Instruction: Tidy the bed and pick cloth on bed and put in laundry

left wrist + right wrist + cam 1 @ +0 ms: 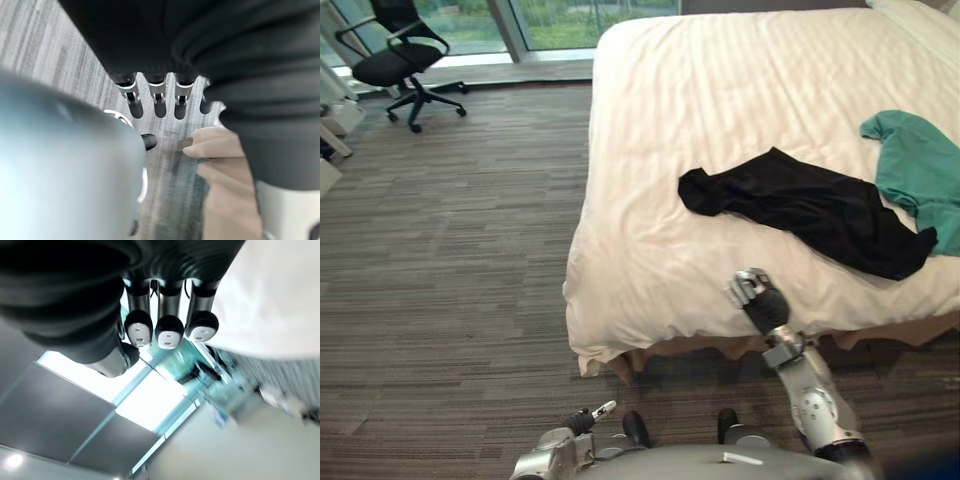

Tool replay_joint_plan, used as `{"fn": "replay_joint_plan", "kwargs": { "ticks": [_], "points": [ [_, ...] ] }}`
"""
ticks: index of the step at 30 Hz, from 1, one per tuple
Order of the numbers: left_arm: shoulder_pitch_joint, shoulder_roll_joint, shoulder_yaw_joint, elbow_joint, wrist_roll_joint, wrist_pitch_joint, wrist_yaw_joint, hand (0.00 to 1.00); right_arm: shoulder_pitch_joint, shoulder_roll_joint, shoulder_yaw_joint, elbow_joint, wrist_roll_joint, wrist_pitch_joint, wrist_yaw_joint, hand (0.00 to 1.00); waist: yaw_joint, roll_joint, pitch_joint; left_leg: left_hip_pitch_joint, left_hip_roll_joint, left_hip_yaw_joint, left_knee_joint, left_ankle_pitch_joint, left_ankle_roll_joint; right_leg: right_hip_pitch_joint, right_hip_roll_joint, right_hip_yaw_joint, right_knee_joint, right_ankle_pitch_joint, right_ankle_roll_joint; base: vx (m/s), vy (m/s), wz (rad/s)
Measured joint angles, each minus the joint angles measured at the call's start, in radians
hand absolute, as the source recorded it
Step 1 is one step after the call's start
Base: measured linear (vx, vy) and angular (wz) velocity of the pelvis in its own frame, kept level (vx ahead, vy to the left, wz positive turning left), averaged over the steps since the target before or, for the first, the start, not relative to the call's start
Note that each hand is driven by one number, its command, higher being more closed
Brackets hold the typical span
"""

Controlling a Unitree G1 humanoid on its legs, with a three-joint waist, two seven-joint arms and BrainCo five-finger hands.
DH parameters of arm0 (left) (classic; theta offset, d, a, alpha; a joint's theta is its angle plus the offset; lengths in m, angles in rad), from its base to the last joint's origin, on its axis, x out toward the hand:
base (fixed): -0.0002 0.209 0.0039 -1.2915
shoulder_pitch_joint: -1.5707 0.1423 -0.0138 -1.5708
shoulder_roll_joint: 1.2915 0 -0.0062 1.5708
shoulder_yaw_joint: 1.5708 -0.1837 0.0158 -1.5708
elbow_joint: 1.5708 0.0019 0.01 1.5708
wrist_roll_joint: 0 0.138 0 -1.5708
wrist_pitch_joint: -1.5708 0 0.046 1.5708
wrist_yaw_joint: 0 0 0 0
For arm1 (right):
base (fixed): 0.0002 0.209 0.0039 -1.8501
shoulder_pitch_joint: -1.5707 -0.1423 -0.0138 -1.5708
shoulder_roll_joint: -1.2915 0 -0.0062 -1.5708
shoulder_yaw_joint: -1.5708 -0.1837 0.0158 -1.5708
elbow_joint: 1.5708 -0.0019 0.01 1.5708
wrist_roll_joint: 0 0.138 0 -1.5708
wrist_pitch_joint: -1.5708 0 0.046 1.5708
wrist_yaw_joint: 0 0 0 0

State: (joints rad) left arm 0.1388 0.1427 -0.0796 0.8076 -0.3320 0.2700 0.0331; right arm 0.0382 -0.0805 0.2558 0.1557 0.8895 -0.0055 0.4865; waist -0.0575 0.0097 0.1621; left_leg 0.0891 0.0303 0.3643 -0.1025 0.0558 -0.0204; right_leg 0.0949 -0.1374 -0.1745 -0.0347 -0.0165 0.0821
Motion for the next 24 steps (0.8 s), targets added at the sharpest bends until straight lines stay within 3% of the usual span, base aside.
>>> {"fn": "replay_joint_plan", "kwargs": {
  "ticks": [2,5,8,10,13,16,24],
  "points": [
    [-0.002,-0.006,-0.004,0.0,0.0,-0.019,0.009,0.0,-0.053,0.005,0.04,0.013,0.012,-0.006,-0.027,1.0,0.014,0.006,0.003,-0.005,-0.006,-0.012,0.001,0.003,0.005,0.0,-0.004,-0.007,0.0,0.001,0.002,0.02,0.03,0.2],
    [-0.049,-0.011,-0.055,0.002,-0.013,-0.057,0.019,0.0,-0.221,0.013,0.038,0.058,0.045,-0.08,-0.147,1.0,0.026,0.033,0.044,-0.062,-0.014,-0.023,0.008,0.012,0.018,-0.06,-0.017,-0.015,0.028,0.005,0.007,-0.04,0.054,0.17],
    [-0.194,-0.022,-0.077,0.023,-0.094,-0.106,0.045,0.0,-0.539,0.033,-0.031,0.119,0.05,-0.167,-0.301,1.0,0.029,0.067,0.2,-0.219,-0.013,-0.026,0.081,0.01,0.016,-0.233,-0.038,-0.007,0.125,0.007,0.004,-0.15,0.058,0.06],
    [-0.274,-0.028,-0.077,0.037,-0.131,-0.134,0.059,0.0,-0.67,0.03,-0.071,0.164,0.05,-0.195,-0.367,1.0,0.037,0.075,0.282,-0.304,-0.006,-0.024,0.13,0.012,0.02,-0.312,-0.042,0.003,0.17,0.016,0.003,-0.16,0.028,0.03],
    [-0.393,-0.049,-0.071,0.064,-0.16,-0.183,0.079,0.0,-0.733,0.022,-0.135,0.24,0.071,-0.232,-0.442,1.0,0.062,0.077,0.317,-0.451,0.012,-0.016,0.207,0.013,0.035,-0.453,-0.04,0.018,0.224,0.023,-0.004,-0.06,-0.005,-0.02],
    [-0.443,-0.089,-0.016,0.055,-0.171,-0.212,0.106,0.0,-0.733,0.023,-0.163,0.193,0.097,-0.263,-0.46,1.0,0.058,0.078,0.343,-0.532,0.035,0.006,0.288,-0.014,0.06,-0.549,-0.041,0.036,0.3,0.005,-0.016,-0.02,-0.022,-0.18],
    [-0.477,-0.172,0.048,-0.013,-0.207,-0.214,0.192,0.0,-0.608,0.033,-0.215,0.034,0.17,-0.339,-0.464,1.0,0.035,0.072,0.348,-0.63,0.098,0.051,0.425,-0.087,0.045,-0.683,-0.022,0.083,0.434,-0.07,-0.039,-0.03,-0.048,-0.19]
  ]
}}
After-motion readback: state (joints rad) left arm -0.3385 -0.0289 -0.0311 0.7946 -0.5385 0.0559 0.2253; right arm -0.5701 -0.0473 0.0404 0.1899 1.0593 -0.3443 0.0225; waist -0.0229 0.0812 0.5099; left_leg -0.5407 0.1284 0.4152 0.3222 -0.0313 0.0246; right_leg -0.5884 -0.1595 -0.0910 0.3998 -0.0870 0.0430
